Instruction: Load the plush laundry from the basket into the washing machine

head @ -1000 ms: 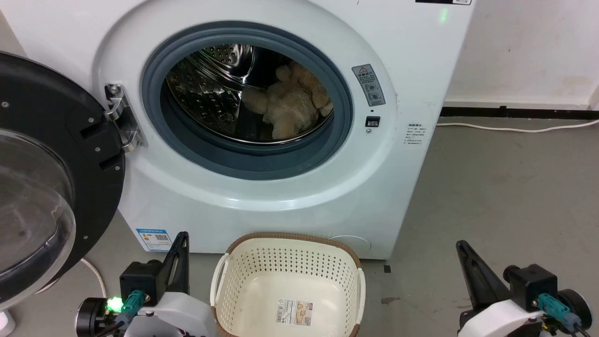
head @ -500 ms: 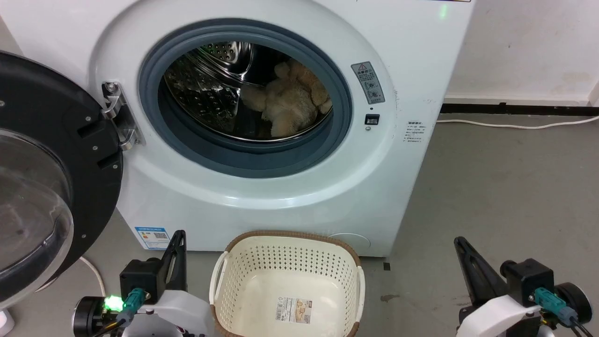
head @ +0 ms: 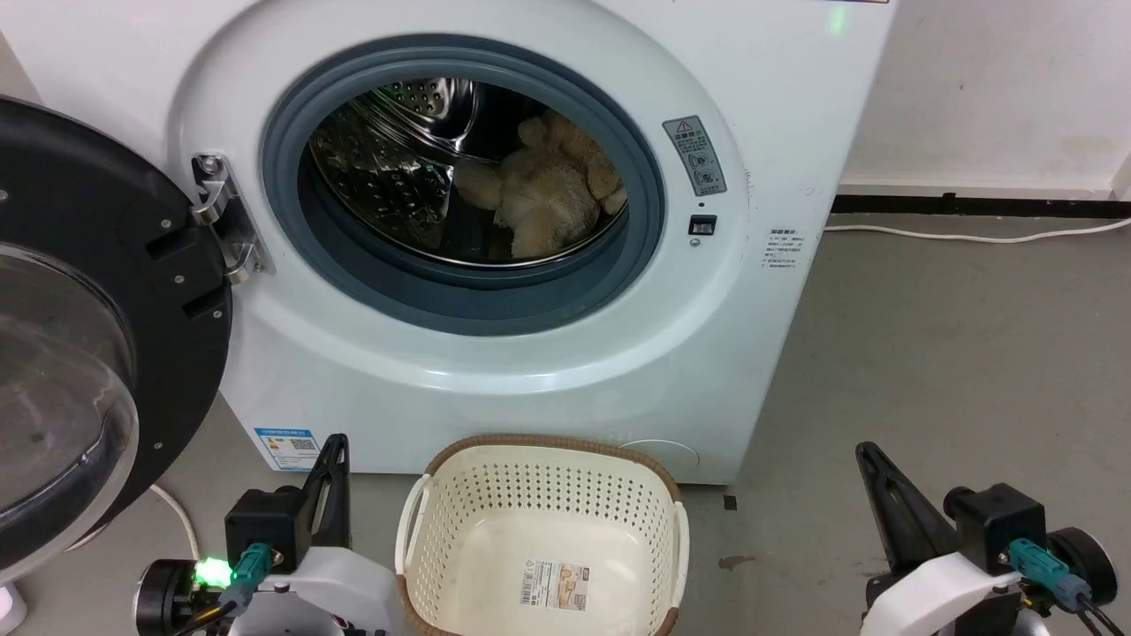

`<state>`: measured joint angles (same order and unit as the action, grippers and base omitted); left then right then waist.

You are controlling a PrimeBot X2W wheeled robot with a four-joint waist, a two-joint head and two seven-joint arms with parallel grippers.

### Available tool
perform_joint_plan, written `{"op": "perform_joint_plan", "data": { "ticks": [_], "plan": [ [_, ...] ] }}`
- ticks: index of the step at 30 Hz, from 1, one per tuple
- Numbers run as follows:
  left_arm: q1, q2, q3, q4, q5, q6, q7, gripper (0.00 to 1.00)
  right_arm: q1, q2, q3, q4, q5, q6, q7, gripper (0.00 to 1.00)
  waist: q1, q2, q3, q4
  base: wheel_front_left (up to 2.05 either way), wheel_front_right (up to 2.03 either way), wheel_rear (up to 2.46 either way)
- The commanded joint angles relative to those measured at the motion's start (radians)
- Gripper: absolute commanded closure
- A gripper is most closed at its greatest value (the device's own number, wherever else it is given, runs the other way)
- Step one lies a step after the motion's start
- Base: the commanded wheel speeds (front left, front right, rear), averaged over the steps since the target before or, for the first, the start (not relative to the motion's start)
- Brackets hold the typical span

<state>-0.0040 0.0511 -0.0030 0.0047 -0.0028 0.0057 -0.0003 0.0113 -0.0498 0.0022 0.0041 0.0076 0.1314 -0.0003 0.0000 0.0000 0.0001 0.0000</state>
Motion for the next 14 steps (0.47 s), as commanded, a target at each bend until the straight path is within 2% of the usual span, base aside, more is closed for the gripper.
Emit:
{"op": "perform_joint_plan", "data": {
  "ticks": [1, 14],
  "plan": [
    [0.004, -0.001, 0.003, -0.005, 0.003, -0.006, 0.0, 1.0, -0.011, 0.0, -0.002, -0.004, -0.008, -0.001, 0.0, 1.0, 0.0, 0.0, 0.0, 0.0, 0.0, 0.0, 0.0],
    [0.004, -0.001, 0.003, -0.005, 0.003, -0.006, 0.0, 1.0, -0.011, 0.0, -0.002, -0.004, -0.008, -0.001, 0.0, 1.0, 0.0, 0.0, 0.0, 0.0, 0.0, 0.0, 0.0]
  ]
}}
